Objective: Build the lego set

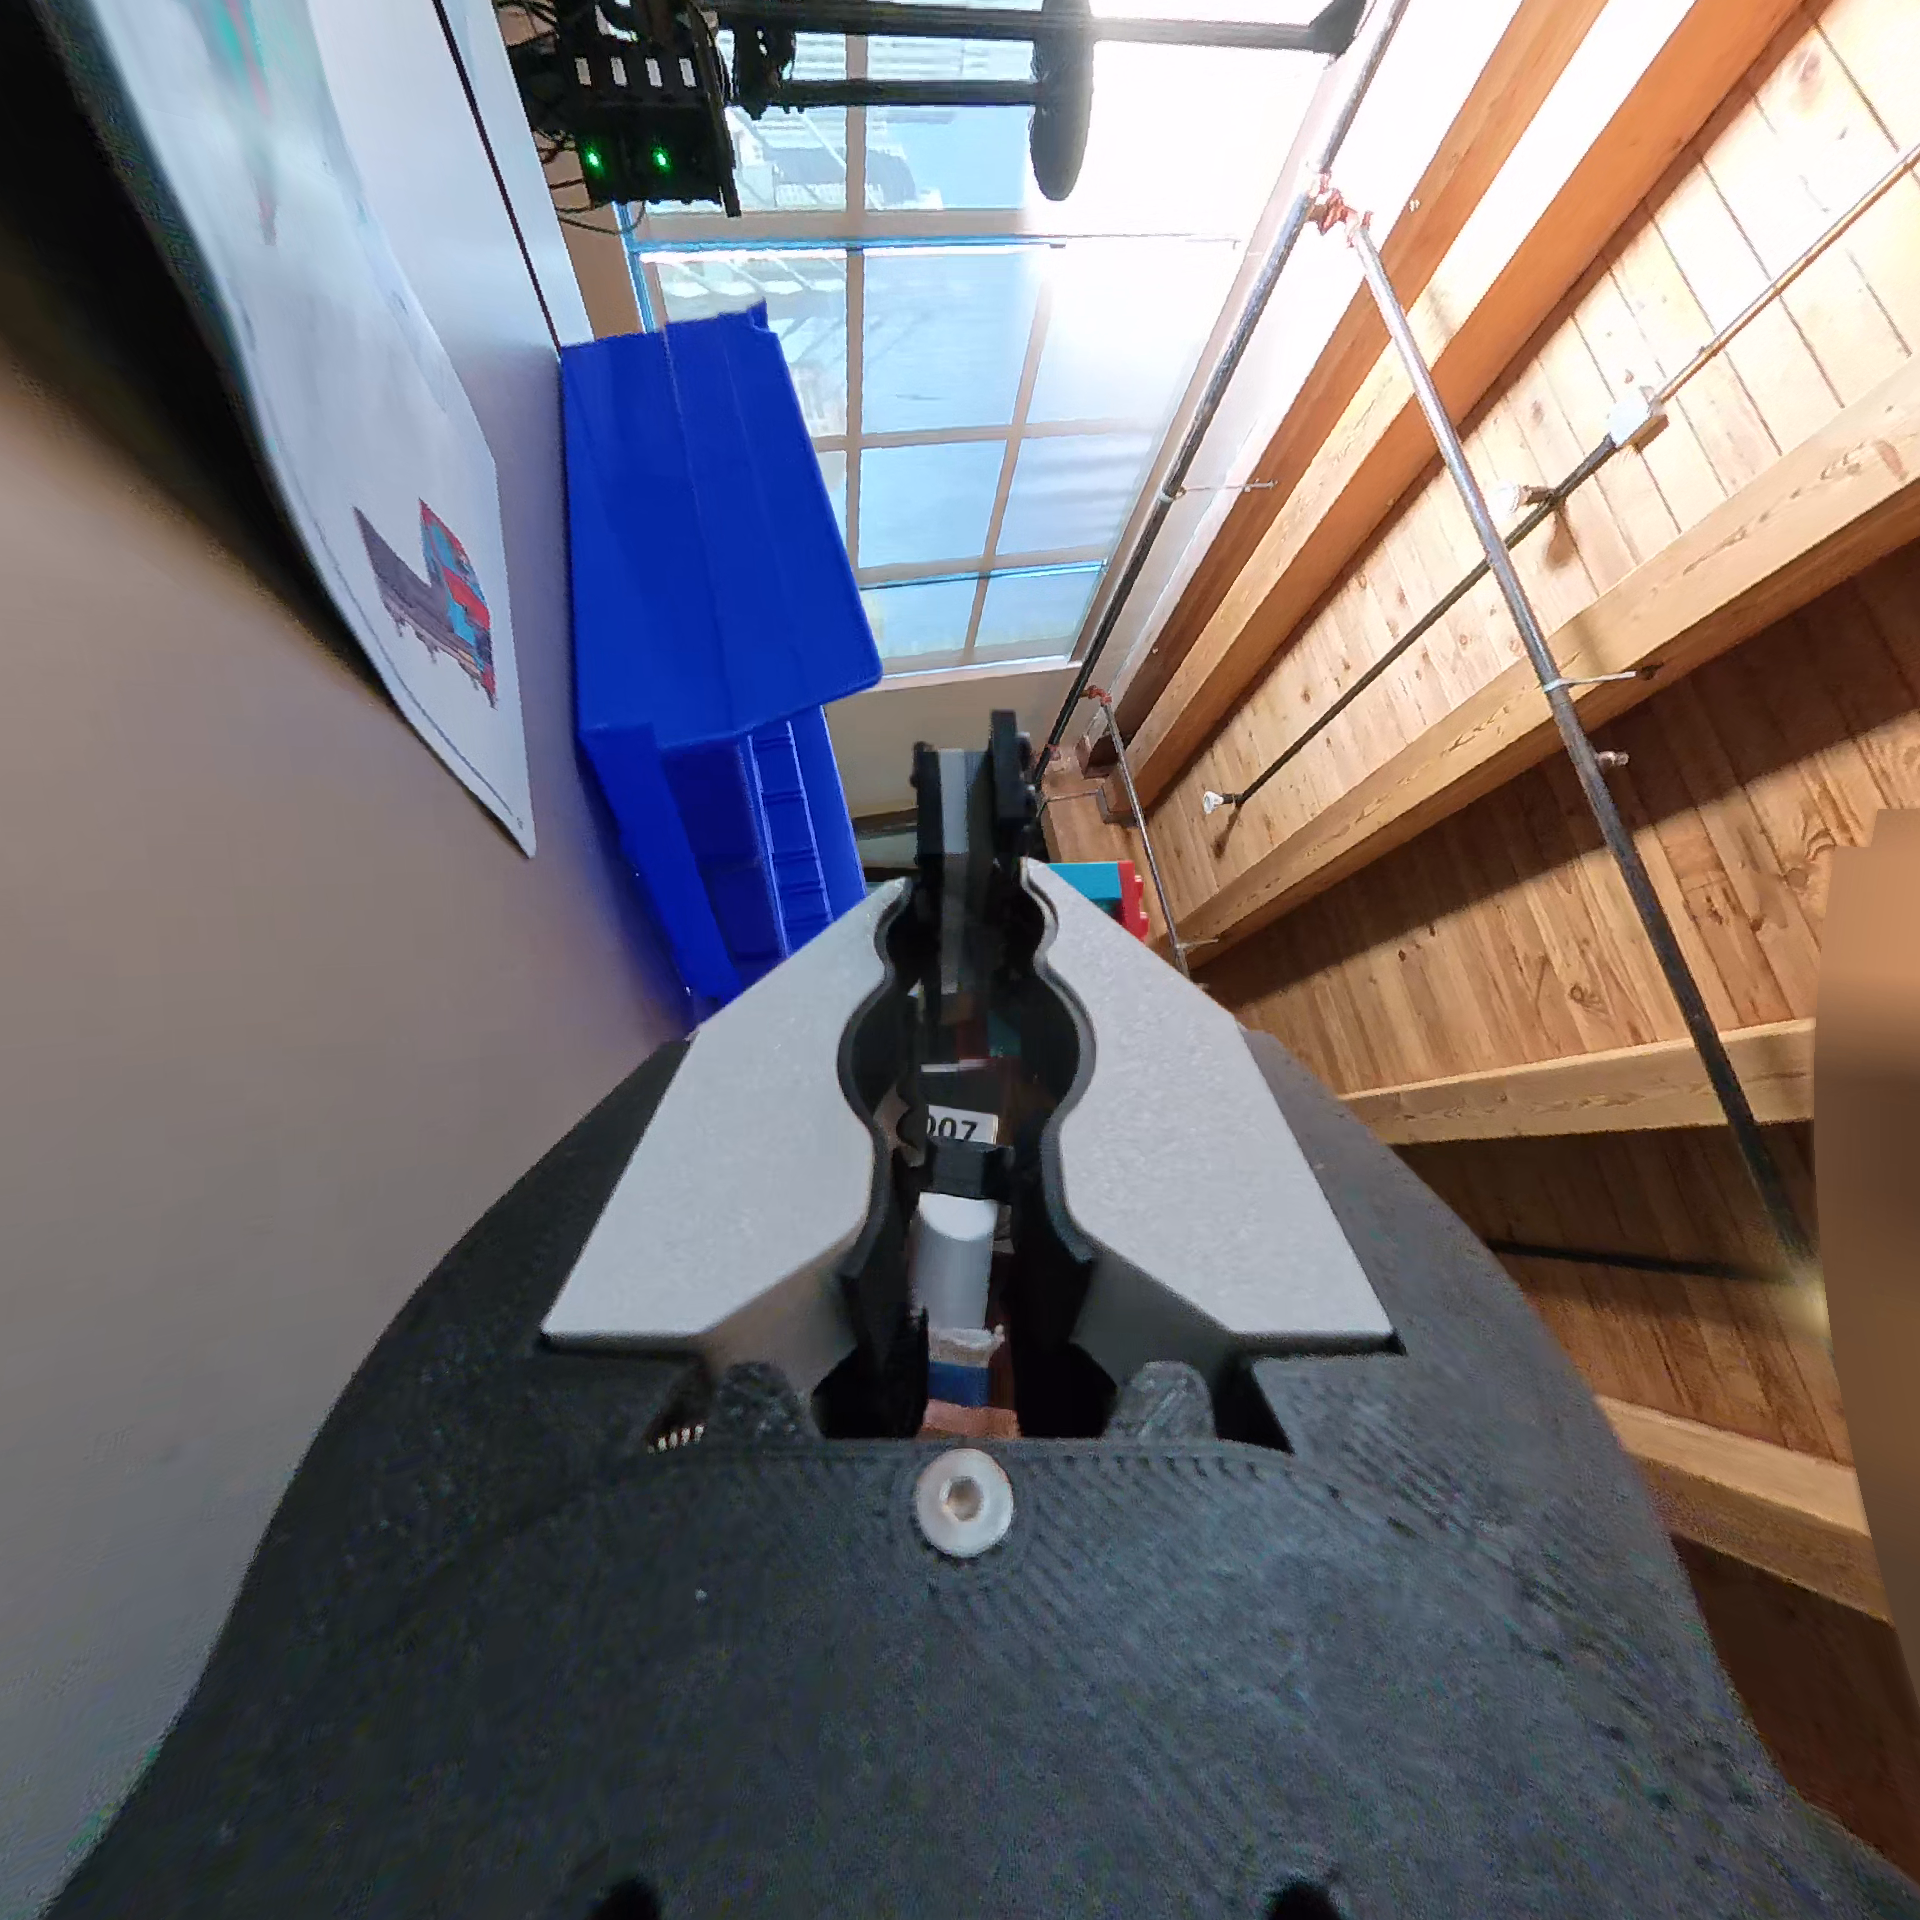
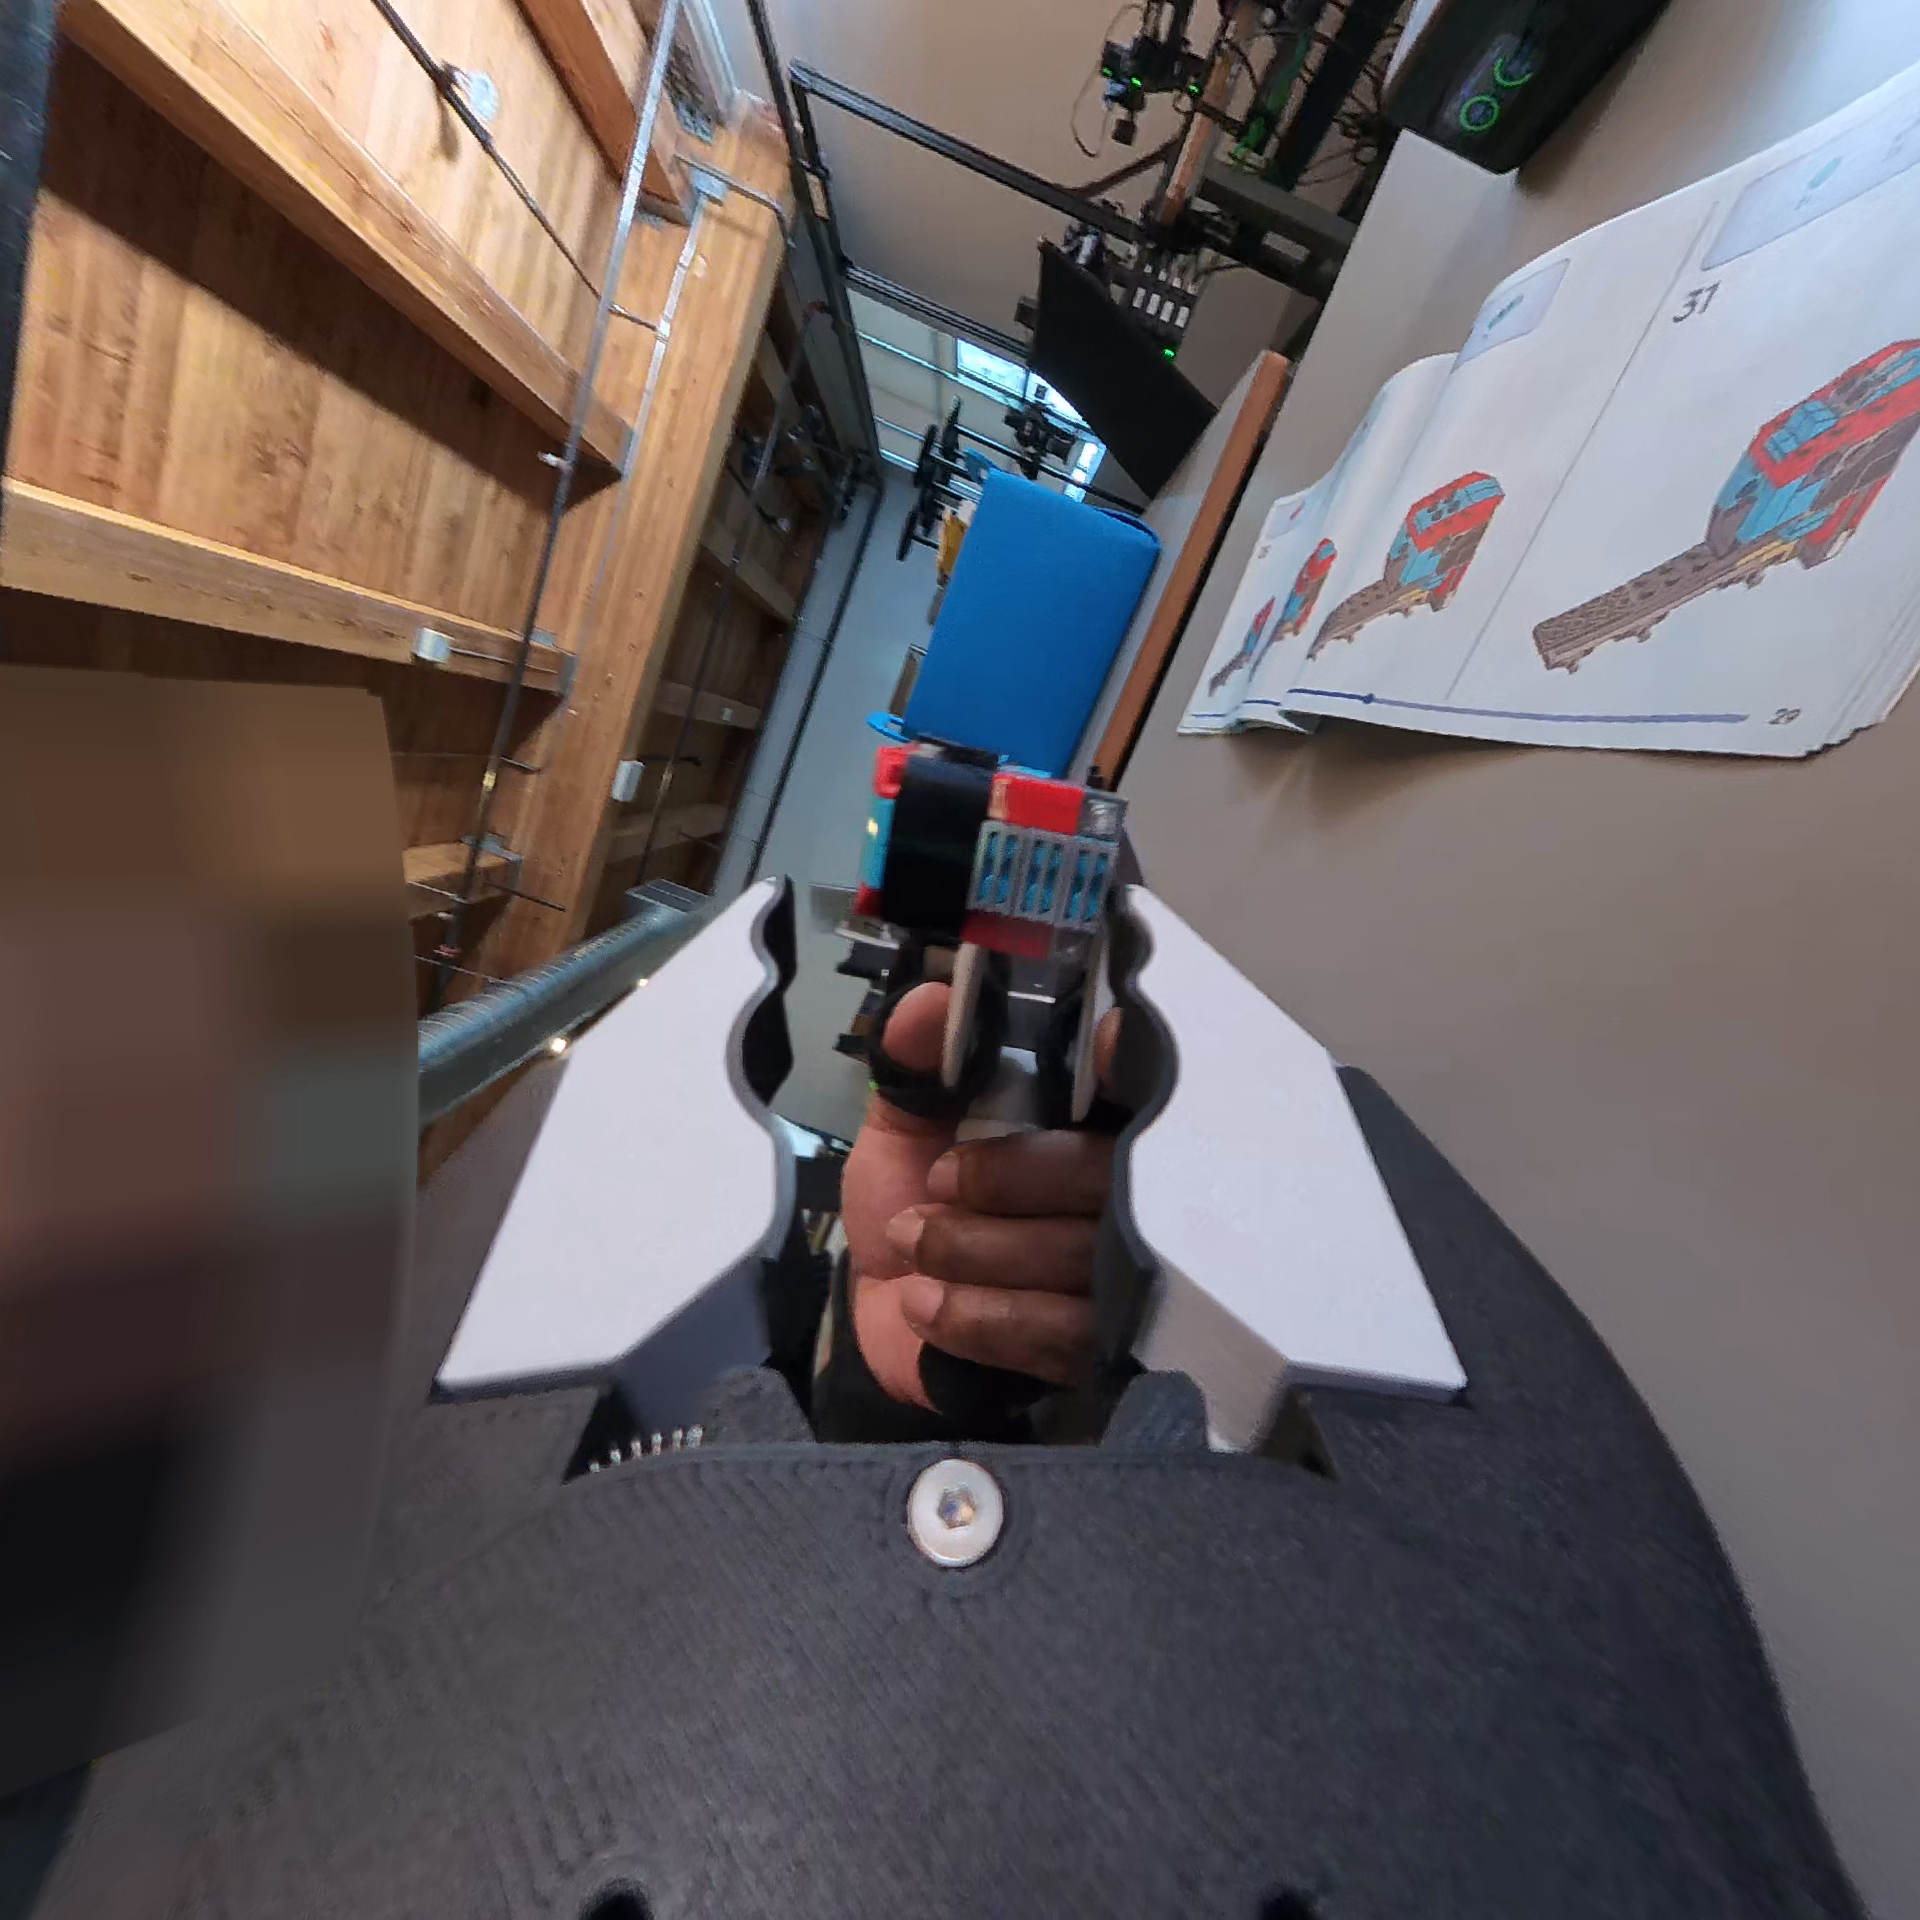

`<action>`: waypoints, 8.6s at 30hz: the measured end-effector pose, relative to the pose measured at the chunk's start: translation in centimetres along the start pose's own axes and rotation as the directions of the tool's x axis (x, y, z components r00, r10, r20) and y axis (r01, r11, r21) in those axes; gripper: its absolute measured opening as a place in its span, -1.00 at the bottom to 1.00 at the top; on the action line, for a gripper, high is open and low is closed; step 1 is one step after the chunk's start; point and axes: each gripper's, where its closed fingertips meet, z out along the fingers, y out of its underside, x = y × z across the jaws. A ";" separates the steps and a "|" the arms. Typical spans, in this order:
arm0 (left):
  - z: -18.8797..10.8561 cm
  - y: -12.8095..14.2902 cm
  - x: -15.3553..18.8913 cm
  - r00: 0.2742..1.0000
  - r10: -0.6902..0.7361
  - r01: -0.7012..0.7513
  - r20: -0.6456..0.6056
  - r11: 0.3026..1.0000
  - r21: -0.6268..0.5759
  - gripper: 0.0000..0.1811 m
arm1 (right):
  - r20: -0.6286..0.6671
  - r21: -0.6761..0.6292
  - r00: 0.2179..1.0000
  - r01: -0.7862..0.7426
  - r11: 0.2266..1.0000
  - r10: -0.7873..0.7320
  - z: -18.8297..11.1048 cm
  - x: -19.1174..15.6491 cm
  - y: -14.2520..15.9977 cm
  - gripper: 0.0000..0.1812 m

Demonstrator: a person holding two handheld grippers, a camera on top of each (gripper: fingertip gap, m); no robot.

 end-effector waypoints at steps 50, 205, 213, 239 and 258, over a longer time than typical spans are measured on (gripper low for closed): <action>0.1 -0.2 0.9 0.990 -0.029 0.019 -0.140 0.997 -0.070 -0.84 | 0.013 0.036 0.155 0.987 0.156 -0.988 -0.9 -3.0 -1.4 -0.59; -0.6 -1.7 -0.2 0.989 0.145 -0.145 0.016 0.989 0.015 -0.82 | -0.104 -0.157 0.784 0.594 0.789 -0.611 -0.7 3.3 -3.5 -0.32; -0.6 -1.6 -0.3 0.988 0.150 -0.150 0.023 0.989 0.013 -0.82 | -0.128 -0.155 0.783 0.591 0.792 -0.609 -0.7 3.5 -3.8 -0.34; -0.6 -1.7 -0.2 0.987 0.159 -0.159 0.022 0.987 0.014 -0.83 | -0.135 -0.134 0.724 0.663 0.736 -0.677 -3.2 1.8 -5.2 -0.50; -0.9 -2.0 -0.1 0.991 0.135 -0.135 0.005 0.991 0.016 -0.83 | -0.125 -0.197 0.662 0.714 0.672 -0.739 -4.3 0.6 -5.4 -0.55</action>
